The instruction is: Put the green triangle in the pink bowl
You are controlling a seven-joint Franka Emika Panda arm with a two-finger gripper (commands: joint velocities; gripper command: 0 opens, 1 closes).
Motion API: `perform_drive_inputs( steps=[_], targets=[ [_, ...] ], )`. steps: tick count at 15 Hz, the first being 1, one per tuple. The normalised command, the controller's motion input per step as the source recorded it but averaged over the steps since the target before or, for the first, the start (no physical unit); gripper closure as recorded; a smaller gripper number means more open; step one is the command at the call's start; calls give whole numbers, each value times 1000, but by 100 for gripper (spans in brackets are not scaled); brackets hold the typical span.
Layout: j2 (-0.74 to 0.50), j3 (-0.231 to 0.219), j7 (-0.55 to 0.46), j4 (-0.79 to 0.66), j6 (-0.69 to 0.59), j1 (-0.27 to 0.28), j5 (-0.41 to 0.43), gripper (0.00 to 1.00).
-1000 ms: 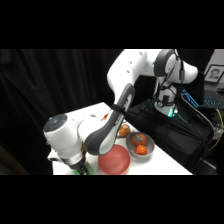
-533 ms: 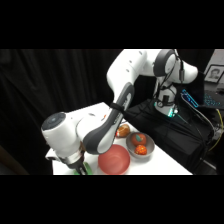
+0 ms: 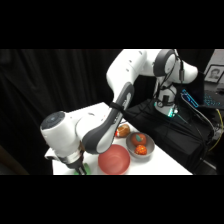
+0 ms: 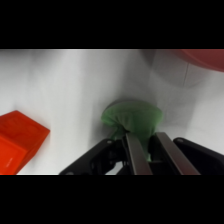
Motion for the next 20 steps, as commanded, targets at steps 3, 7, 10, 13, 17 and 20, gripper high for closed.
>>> perform_drive_inputs(
  steps=[3,7,10,13,17,20],
  targets=[
    [-295,1,71,-165,-112,23,34,95],
    [-434,-9,104,-334,-143,32,33,95],
    [-619,16,99,-609,-152,36,49,95],
    [-652,16,115,-714,-53,53,26,95],
    [-655,37,125,-791,56,48,28,95],
    [-618,52,100,-836,180,17,46,95]
  ],
)
